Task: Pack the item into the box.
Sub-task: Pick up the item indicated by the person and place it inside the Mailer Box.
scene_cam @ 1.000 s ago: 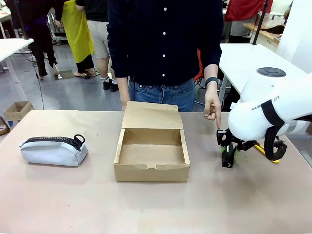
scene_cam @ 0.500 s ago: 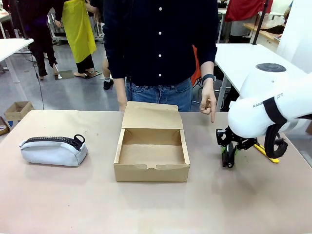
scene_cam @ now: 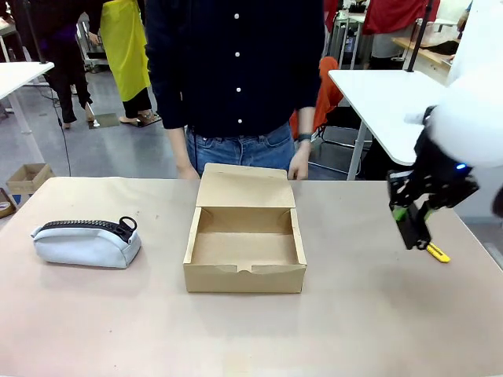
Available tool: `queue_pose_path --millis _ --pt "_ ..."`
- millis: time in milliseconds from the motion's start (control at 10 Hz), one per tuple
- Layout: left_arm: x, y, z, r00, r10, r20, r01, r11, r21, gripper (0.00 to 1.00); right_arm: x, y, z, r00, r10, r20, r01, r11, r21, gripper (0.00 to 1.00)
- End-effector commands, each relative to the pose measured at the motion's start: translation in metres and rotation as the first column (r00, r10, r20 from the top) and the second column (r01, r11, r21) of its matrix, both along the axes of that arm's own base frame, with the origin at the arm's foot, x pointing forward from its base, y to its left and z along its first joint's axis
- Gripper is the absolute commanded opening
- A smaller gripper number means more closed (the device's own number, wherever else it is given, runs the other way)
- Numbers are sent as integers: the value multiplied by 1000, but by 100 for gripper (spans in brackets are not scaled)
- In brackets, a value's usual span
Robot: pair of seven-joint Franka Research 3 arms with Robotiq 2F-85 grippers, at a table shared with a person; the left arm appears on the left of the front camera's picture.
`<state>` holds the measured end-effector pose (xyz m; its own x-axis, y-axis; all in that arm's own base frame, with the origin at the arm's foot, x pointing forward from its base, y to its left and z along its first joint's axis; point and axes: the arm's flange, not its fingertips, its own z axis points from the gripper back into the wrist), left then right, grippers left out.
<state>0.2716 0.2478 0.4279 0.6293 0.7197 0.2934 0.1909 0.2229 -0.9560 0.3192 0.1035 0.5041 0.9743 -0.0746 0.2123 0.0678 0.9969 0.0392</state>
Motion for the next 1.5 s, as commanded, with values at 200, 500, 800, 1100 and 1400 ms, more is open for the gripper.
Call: queue_pose_path --millis 200,500,800,1100,1400 --pt "-1 -4 0 999 7 32 -7 1000 -6 100 -29 -22 15 877 467 114 -475 879 45 0" --pt "-1 -4 0 999 7 32 -7 1000 -6 100 -40 -8 9 364 907 211 -927 374 -10 0" --pt "-1 -4 0 999 7 32 -7 1000 -6 100 -25 27 -1 23 963 267 -1000 26 -8 0" --pt "-1 -4 0 999 7 32 -7 1000 -6 100 -31 25 23 277 943 184 -955 291 -55 0" --pt "-1 -4 0 999 7 32 -7 1000 -6 100 -26 29 15 253 952 174 -963 266 -54 41"
